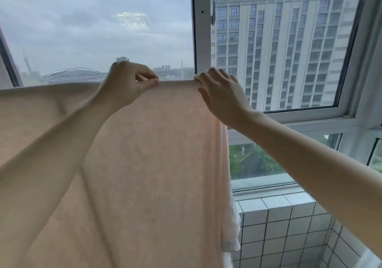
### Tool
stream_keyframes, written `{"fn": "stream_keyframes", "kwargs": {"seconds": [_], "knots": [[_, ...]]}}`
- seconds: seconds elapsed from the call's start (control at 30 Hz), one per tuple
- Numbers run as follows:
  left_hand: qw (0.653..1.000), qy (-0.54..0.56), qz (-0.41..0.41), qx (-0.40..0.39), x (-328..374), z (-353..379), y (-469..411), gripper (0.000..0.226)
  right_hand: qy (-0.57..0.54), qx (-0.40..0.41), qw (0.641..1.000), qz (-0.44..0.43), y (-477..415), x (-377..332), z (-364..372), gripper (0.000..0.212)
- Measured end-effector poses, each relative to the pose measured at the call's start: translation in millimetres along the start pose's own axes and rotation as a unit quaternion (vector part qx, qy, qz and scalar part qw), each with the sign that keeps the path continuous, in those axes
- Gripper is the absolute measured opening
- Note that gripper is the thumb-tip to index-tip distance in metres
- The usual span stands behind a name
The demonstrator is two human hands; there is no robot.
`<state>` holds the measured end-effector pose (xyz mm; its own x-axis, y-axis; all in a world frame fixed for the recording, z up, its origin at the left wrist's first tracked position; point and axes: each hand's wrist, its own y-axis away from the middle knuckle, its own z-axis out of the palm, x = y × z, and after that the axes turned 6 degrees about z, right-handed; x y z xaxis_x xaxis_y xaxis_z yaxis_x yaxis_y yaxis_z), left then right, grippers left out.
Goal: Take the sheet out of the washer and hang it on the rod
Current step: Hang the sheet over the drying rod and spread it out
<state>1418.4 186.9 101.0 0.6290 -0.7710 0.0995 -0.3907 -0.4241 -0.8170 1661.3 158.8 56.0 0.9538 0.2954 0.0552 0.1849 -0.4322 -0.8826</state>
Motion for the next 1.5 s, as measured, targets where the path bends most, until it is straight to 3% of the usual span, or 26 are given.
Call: {"fn": "stream_keyframes", "kwargs": {"seconds": [0.1,0.2,0.37,0.53,0.63,0.73,0.83,1.0,1.17,1.23,1.33,1.5], "knots": [[0.999,0.023,-0.035,-0.017,-15.6,-7.4,3.3,0.010,-0.045,0.016,0.999,0.018,-10.3,-2.6,2.0,0.021],[0.998,0.039,-0.041,0.015,-20.1,-4.7,3.0,0.009,-0.017,0.024,1.000,0.005,-13.2,-6.6,0.4,0.022],[0.996,0.017,0.006,0.093,-16.7,12.0,5.1,0.009,-0.002,0.052,0.998,0.029,-22.2,-10.8,-4.1,0.024],[0.980,0.032,0.029,0.195,-3.6,7.2,-11.6,0.011,-0.069,0.081,0.991,0.082,-44.0,-15.0,-14.1,0.022],[0.991,0.013,0.030,0.133,-10.5,5.3,-22.9,0.012,-0.069,0.044,0.990,0.114,-57.6,-6.4,-10.9,0.019],[0.999,0.009,-0.002,0.039,-27.0,1.7,-17.6,0.007,-0.091,-0.048,0.986,0.130,-55.5,1.9,-1.2,0.017],[0.999,0.014,0.023,0.034,-34.4,-8.4,-8.4,0.005,-0.135,-0.131,0.972,0.139,-56.8,4.6,-5.1,0.018],[0.991,0.002,0.107,0.083,-30.1,-13.6,-14.1,0.005,-0.149,-0.099,0.975,0.131,-66.8,5.3,-20.6,0.015],[0.982,0.012,0.182,0.040,-29.5,-10.9,9.3,0.008,-0.097,-0.130,0.983,0.081,-44.6,9.0,-22.2,0.013],[0.986,0.015,0.164,0.020,-37.7,-23.7,11.2,0.016,-0.067,-0.134,0.987,0.050,-47.0,3.3,-26.3,0.012],[0.997,0.028,0.067,-0.035,-60.8,-47.4,17.5,0.028,-0.051,-0.154,0.987,0.001,-49.5,-21.3,-27.1,0.011],[0.999,0.008,0.014,-0.041,-100.8,-85.7,48.6,0.018,-0.045,-0.149,0.984,-0.081,-52.5,-77.2,-14.0,0.019]]}}
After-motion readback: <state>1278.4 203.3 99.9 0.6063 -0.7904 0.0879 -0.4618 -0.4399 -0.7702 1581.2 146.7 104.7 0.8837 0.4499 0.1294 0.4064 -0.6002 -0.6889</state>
